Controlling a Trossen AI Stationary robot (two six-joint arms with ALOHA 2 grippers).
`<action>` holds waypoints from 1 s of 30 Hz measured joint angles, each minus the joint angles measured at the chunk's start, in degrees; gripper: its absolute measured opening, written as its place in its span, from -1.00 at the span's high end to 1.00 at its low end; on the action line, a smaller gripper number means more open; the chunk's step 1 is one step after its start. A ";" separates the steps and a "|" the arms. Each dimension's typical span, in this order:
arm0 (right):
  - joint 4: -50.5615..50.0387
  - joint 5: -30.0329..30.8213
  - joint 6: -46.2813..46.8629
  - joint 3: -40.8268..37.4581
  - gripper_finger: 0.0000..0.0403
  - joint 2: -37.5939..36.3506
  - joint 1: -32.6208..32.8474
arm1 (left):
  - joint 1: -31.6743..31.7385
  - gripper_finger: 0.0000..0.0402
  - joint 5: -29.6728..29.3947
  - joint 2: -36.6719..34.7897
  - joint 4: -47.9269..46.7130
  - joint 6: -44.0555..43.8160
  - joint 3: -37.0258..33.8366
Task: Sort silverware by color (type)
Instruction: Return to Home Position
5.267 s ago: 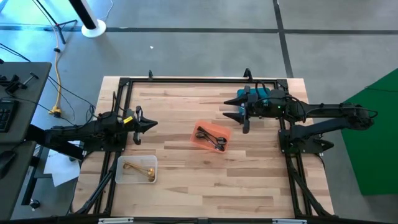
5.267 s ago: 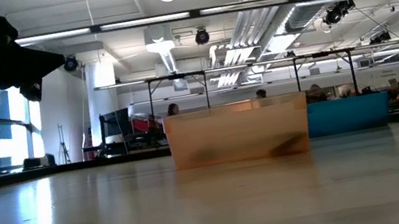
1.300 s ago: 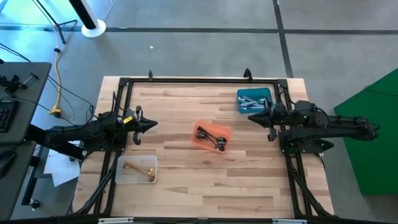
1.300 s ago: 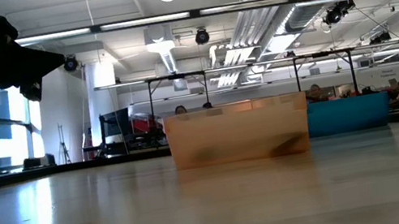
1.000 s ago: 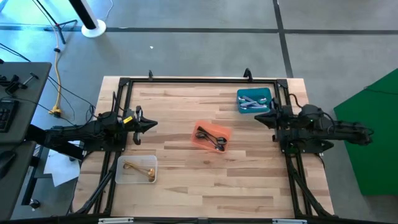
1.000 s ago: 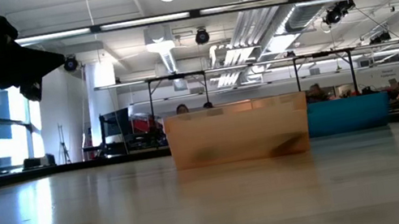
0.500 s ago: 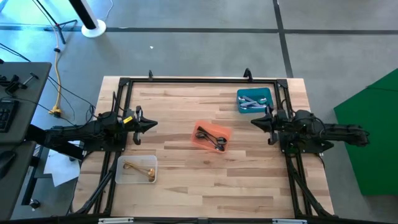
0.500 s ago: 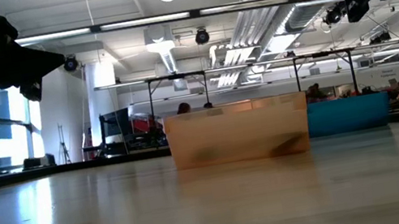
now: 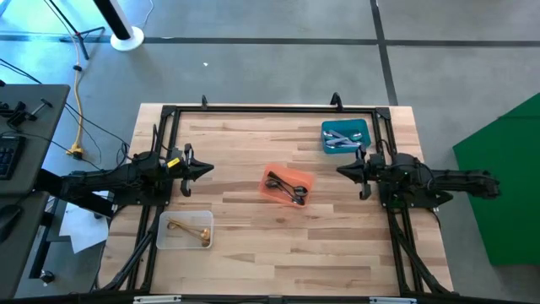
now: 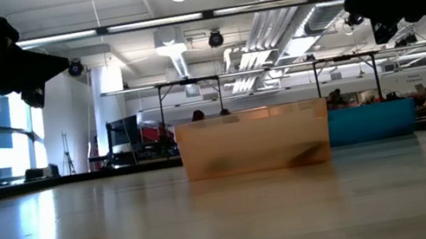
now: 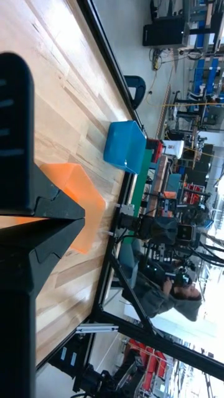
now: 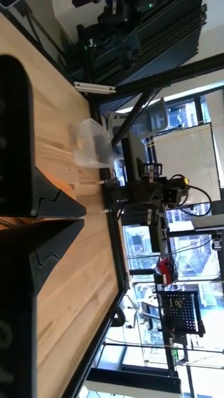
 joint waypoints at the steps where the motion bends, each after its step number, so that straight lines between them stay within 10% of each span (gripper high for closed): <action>1: -0.26 -0.11 -0.09 0.00 1.00 -0.35 0.00 | -0.01 1.00 0.00 0.00 0.00 0.00 0.00; 14: -5.30 -4.08 -3.36 0.00 1.00 -8.42 0.00 | 0.01 1.00 0.00 0.00 0.04 0.00 0.00; 24: -11.29 6.27 -6.46 0.00 1.00 -8.35 -0.02 | 0.00 1.00 0.00 0.00 0.02 0.00 0.00; 30: -11.60 -1.31 -7.87 -0.02 1.00 -8.29 0.06 | 0.01 1.00 0.00 0.00 0.02 0.00 0.00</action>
